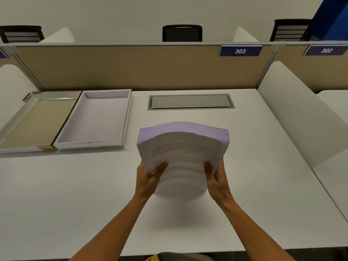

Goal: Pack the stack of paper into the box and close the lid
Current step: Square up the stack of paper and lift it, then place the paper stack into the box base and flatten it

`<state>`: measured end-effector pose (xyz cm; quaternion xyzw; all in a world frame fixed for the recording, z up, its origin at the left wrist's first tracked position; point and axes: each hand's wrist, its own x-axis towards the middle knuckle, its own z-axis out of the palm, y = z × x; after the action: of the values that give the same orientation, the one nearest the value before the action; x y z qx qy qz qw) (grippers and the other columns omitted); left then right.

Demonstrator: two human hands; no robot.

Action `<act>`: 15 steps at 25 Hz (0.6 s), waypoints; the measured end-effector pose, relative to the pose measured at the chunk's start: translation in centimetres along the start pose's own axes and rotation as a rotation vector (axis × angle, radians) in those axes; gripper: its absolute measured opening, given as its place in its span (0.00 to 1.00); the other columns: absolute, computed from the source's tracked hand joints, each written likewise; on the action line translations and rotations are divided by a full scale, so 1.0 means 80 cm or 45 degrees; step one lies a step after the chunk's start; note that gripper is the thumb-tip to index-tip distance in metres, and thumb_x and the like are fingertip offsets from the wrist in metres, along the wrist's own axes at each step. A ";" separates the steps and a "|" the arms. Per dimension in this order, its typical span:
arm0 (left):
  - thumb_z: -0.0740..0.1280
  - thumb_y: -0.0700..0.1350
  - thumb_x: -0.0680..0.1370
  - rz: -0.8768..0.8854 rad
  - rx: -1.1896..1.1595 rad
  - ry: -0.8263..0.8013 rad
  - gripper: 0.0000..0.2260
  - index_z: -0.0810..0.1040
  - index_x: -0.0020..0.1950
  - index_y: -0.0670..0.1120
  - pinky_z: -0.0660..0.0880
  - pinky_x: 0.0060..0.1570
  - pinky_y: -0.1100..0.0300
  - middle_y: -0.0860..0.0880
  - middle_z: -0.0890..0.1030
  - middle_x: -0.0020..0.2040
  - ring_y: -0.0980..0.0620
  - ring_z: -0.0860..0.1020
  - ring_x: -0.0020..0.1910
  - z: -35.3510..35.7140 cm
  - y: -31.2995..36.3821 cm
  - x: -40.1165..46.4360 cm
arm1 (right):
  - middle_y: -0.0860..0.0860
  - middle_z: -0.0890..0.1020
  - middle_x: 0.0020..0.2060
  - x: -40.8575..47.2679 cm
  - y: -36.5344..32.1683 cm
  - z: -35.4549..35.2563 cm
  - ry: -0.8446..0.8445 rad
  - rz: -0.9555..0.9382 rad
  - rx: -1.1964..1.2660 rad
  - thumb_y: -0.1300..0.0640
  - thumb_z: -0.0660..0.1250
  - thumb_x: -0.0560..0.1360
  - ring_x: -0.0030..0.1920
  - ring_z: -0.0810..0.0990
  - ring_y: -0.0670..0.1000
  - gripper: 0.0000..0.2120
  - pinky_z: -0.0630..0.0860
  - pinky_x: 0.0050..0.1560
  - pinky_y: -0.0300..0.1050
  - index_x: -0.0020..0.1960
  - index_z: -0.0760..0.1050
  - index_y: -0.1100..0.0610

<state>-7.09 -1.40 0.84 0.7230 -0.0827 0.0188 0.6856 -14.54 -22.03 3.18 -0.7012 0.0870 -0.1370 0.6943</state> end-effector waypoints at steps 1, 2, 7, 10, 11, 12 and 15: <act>0.70 0.47 0.73 0.004 -0.002 -0.004 0.22 0.75 0.66 0.44 0.83 0.46 0.57 0.50 0.81 0.55 0.50 0.82 0.52 0.001 -0.003 -0.002 | 0.37 0.79 0.55 -0.002 0.003 -0.001 -0.008 0.009 -0.012 0.50 0.58 0.81 0.56 0.80 0.41 0.18 0.82 0.49 0.38 0.62 0.65 0.27; 0.70 0.47 0.73 0.013 -0.003 -0.002 0.21 0.75 0.65 0.45 0.83 0.45 0.58 0.51 0.81 0.55 0.52 0.81 0.53 0.001 -0.006 -0.004 | 0.36 0.78 0.55 -0.005 0.004 -0.001 -0.011 0.019 -0.023 0.50 0.58 0.81 0.56 0.80 0.40 0.18 0.82 0.50 0.38 0.62 0.65 0.26; 0.70 0.50 0.74 0.024 0.049 0.079 0.16 0.77 0.62 0.49 0.83 0.41 0.62 0.55 0.82 0.52 0.56 0.81 0.50 0.006 -0.002 -0.007 | 0.38 0.81 0.51 0.002 0.010 0.003 0.099 -0.003 -0.075 0.49 0.60 0.80 0.53 0.82 0.45 0.12 0.83 0.46 0.41 0.57 0.71 0.31; 0.73 0.51 0.72 -0.084 -0.003 0.180 0.13 0.78 0.56 0.55 0.81 0.38 0.64 0.55 0.83 0.50 0.57 0.82 0.47 0.013 0.010 -0.002 | 0.40 0.84 0.49 0.016 0.007 0.000 0.143 -0.028 -0.085 0.47 0.64 0.79 0.51 0.83 0.47 0.07 0.84 0.45 0.41 0.55 0.76 0.38; 0.74 0.52 0.72 -0.115 -0.008 0.199 0.13 0.78 0.56 0.55 0.81 0.37 0.64 0.54 0.83 0.49 0.56 0.83 0.46 0.013 0.015 0.000 | 0.39 0.84 0.49 0.020 0.006 0.001 0.134 -0.039 -0.086 0.47 0.65 0.79 0.50 0.84 0.46 0.07 0.83 0.44 0.39 0.56 0.76 0.39; 0.74 0.52 0.72 -0.138 -0.006 0.210 0.14 0.78 0.56 0.54 0.81 0.37 0.64 0.53 0.83 0.50 0.55 0.83 0.45 0.013 0.019 0.003 | 0.39 0.84 0.49 0.024 0.004 0.002 0.125 -0.038 -0.094 0.47 0.65 0.79 0.50 0.84 0.45 0.07 0.83 0.42 0.37 0.56 0.76 0.39; 0.73 0.52 0.74 -0.224 0.061 0.226 0.14 0.77 0.58 0.51 0.82 0.36 0.61 0.50 0.84 0.51 0.50 0.85 0.43 0.009 0.033 0.015 | 0.40 0.83 0.47 0.041 -0.007 0.011 0.114 0.004 -0.182 0.47 0.63 0.81 0.46 0.85 0.48 0.07 0.83 0.38 0.37 0.57 0.75 0.43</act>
<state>-6.32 -2.35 3.57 0.7392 0.0426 0.0243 0.6717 -11.19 -22.23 3.95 -0.7419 0.1285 -0.1606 0.6382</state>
